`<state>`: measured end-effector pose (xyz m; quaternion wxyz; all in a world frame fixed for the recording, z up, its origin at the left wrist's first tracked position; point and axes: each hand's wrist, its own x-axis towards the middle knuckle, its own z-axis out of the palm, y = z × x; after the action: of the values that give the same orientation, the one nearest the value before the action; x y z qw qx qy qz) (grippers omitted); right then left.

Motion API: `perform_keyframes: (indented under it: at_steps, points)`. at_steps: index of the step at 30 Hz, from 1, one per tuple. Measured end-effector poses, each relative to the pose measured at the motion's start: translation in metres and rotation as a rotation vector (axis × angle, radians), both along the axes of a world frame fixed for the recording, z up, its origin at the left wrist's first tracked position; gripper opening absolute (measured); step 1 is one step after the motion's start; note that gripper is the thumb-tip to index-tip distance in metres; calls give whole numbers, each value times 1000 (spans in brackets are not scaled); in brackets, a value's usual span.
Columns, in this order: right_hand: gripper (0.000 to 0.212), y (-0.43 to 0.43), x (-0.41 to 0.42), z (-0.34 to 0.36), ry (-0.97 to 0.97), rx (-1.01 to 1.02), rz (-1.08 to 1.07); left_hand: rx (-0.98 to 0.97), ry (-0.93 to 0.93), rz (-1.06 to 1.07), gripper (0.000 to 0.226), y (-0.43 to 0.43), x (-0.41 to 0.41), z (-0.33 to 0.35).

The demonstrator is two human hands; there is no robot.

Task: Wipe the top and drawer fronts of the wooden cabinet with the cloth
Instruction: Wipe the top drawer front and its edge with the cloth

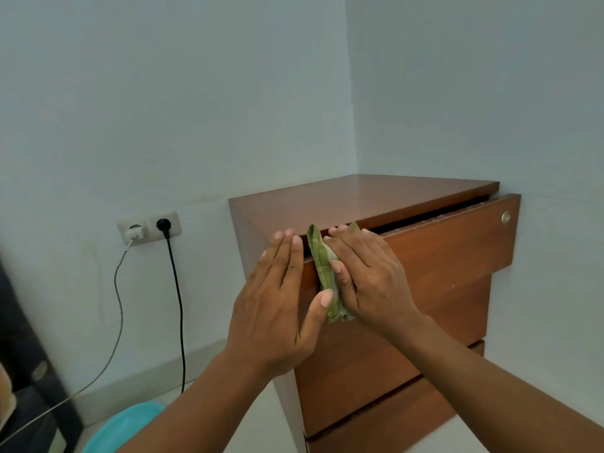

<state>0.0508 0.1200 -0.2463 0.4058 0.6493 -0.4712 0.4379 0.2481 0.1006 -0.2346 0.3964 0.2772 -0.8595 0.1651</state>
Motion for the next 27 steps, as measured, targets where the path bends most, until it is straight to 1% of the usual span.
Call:
perform_keyframes:
  at_steps: [3,8,14,21,27]
  points:
    - [43,-4,-10,-3,0,17,-42,-19,-9,39,79,-2,-1,0]
    - [41,-10,-18,-5,-26,-2,-47,-97,-131,61,77,-3,-5,-3]
    - [30,-7,-24,4,2,-27,-24,-99,-101,100,74,3,-18,-2]
    - [30,-6,-49,5,-12,-38,-59,-87,-138,120,74,9,-30,6]
    - [28,-7,-82,3,-59,-9,-120,0,-175,110,81,13,-68,17]
